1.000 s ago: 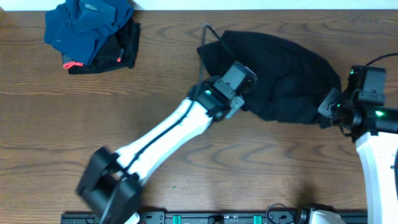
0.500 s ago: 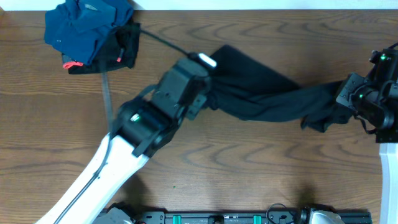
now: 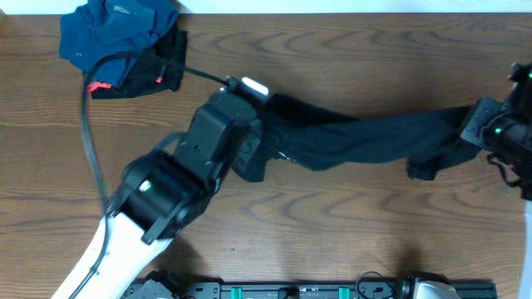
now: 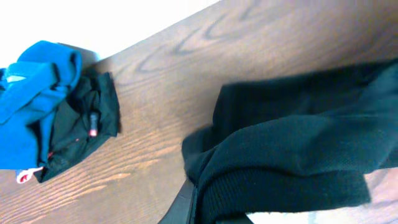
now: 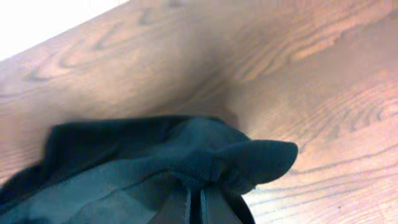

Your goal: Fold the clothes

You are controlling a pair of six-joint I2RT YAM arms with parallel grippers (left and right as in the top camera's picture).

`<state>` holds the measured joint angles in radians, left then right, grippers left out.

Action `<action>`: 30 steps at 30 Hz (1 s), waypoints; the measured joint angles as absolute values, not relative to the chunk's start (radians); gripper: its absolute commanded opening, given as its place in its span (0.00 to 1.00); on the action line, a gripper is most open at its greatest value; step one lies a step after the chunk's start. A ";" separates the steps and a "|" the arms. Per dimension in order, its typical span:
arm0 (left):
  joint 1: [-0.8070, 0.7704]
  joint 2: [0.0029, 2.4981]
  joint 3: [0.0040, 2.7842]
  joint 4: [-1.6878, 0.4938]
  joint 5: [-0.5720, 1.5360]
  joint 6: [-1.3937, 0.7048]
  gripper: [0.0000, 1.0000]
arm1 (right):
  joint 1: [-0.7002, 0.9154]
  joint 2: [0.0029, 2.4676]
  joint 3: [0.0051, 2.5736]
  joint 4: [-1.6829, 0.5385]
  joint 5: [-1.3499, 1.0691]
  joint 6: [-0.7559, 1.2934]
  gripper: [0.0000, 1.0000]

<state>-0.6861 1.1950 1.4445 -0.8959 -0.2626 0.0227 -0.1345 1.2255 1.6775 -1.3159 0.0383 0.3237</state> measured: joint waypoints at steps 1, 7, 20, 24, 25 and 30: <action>-0.695 1.180 1.454 -0.902 -0.262 0.015 0.06 | -0.134 1.224 1.705 -1.328 0.024 0.318 0.01; -0.715 1.153 1.484 -0.936 -0.265 -0.033 0.06 | -0.134 1.220 1.763 -1.348 -0.051 0.299 0.01; -0.429 1.502 1.506 -0.346 -0.267 0.061 0.07 | -0.126 1.585 1.785 -0.812 -0.212 0.297 0.01; -0.343 1.592 1.584 -0.185 -0.265 0.143 0.07 | -0.125 1.656 1.885 -0.744 -0.236 0.301 0.01; -0.326 1.600 1.609 -0.168 -0.265 0.162 0.07 | -0.124 1.658 1.911 -0.743 -0.236 0.297 0.01; -0.288 1.571 1.731 -0.171 -0.265 0.216 0.06 | -0.120 1.641 2.108 -0.819 -0.200 0.236 0.01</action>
<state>-0.2878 1.5711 1.7306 -0.1707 -0.2653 0.2157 -0.1196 1.6405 2.1078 -0.8192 -0.2005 0.2363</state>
